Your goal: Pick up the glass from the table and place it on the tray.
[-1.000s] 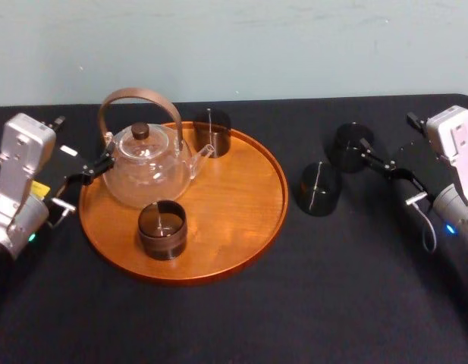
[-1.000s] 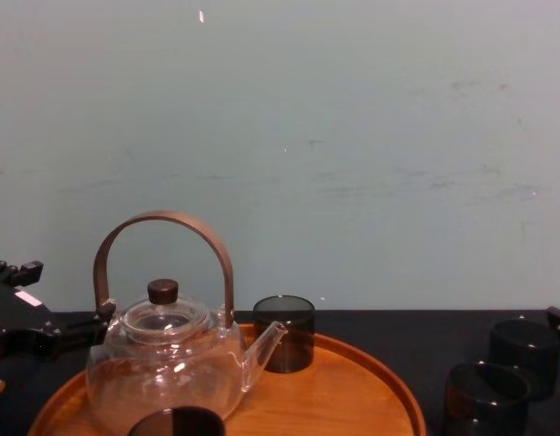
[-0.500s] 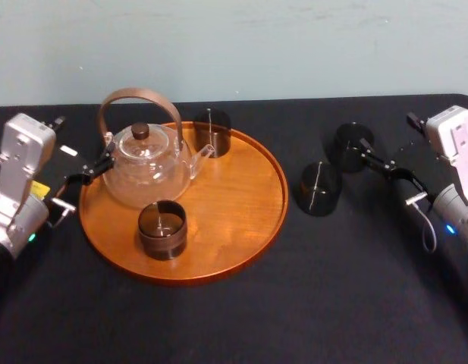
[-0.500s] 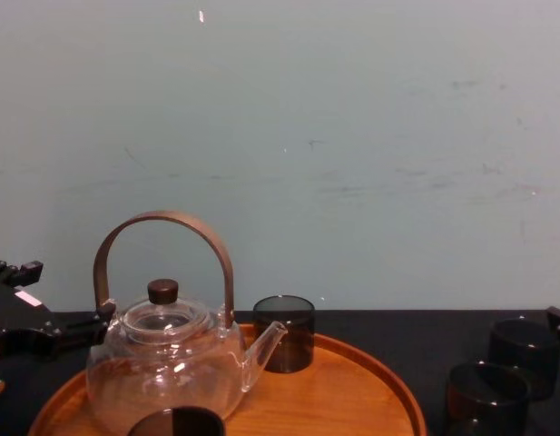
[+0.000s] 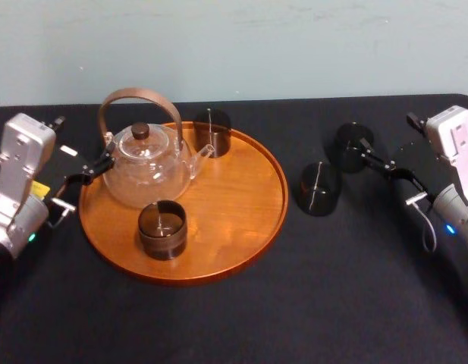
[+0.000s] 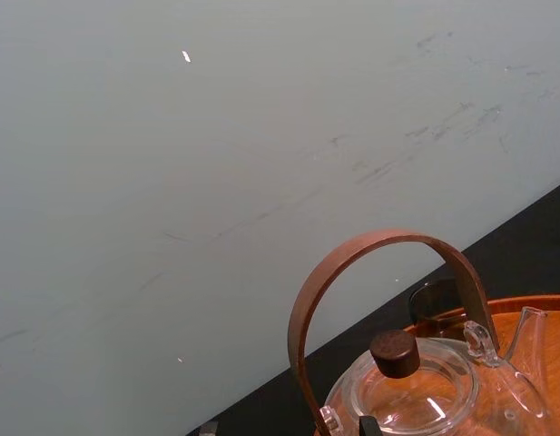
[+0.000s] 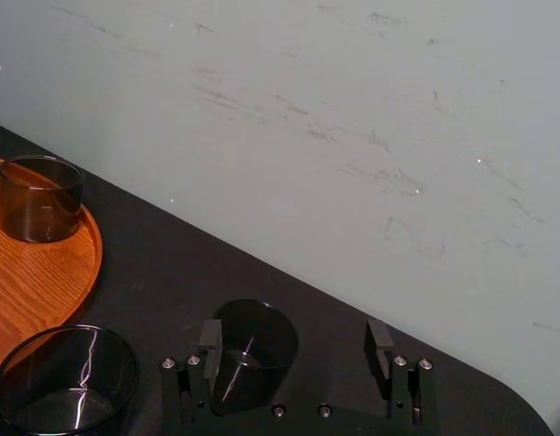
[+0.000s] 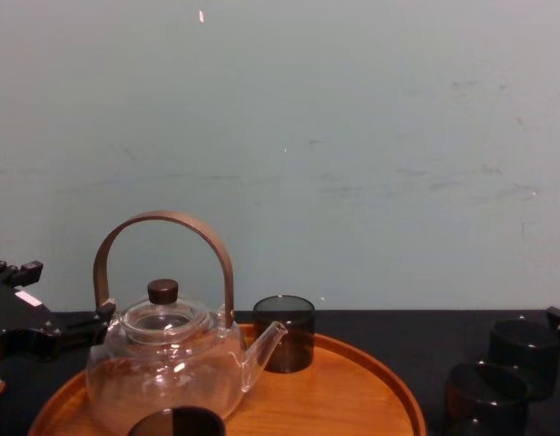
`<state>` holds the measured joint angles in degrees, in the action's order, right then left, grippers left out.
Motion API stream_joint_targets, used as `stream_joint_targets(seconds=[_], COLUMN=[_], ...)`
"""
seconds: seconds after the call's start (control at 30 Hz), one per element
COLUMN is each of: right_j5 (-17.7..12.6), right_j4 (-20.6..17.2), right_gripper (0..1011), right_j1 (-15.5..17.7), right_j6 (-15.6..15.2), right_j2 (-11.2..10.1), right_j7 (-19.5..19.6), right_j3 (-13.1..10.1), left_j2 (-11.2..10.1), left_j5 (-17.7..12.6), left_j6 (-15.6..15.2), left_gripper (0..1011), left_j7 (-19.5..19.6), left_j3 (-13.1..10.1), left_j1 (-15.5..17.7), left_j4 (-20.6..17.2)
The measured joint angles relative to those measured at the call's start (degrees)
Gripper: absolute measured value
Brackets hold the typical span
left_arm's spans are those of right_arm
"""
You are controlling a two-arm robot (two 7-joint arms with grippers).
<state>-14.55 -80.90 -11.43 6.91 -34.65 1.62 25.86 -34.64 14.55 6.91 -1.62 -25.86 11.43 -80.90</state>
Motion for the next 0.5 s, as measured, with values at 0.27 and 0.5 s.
stream_joint_targets(seconds=[0.27, 0.5], right_j5=[-1.0, -1.9], right_j4=[-0.6, -5.0], right_gripper=[1002, 1002], right_j1=[1.2, 5.0], right_j6=[-0.4, -2.0], right_j2=[-0.1, -2.0], right_j7=[-1.3, -2.5], right_j3=[-1.3, -3.3], left_j2=[0.0, 0.0], left_j5=[0.0, 0.0], left_j6=[0.0, 0.0], left_gripper=[1009, 1009], left_j7=[0.0, 0.0], left_j3=[0.0, 0.0], left_j1=[0.0, 0.0], left_j4=[0.0, 0.0])
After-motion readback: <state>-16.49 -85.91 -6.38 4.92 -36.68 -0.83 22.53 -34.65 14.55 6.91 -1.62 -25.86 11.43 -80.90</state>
